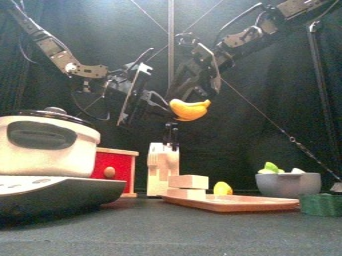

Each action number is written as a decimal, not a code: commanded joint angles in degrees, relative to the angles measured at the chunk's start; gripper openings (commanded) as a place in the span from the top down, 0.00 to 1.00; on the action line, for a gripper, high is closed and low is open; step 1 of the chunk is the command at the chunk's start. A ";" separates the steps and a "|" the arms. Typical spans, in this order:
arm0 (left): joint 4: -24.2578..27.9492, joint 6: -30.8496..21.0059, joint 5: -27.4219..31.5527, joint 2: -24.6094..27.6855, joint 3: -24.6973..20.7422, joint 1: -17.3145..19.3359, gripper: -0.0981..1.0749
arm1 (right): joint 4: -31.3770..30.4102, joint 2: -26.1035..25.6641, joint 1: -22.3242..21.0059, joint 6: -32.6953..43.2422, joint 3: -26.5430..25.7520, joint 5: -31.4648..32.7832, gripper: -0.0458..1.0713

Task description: Peel banana

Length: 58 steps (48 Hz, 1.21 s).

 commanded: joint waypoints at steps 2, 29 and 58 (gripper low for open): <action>-0.09 0.09 -0.62 -0.18 -1.76 0.00 0.83 | -0.09 0.26 -0.35 -0.09 -2.11 -0.09 0.08; -0.09 0.00 -0.62 -0.26 -0.53 0.70 0.83 | -0.18 0.09 -0.79 -0.09 -1.23 1.58 0.52; -1.85 0.09 -1.67 -2.81 3.16 2.99 0.83 | 0.79 -5.54 -0.88 -0.09 4.39 1.41 0.71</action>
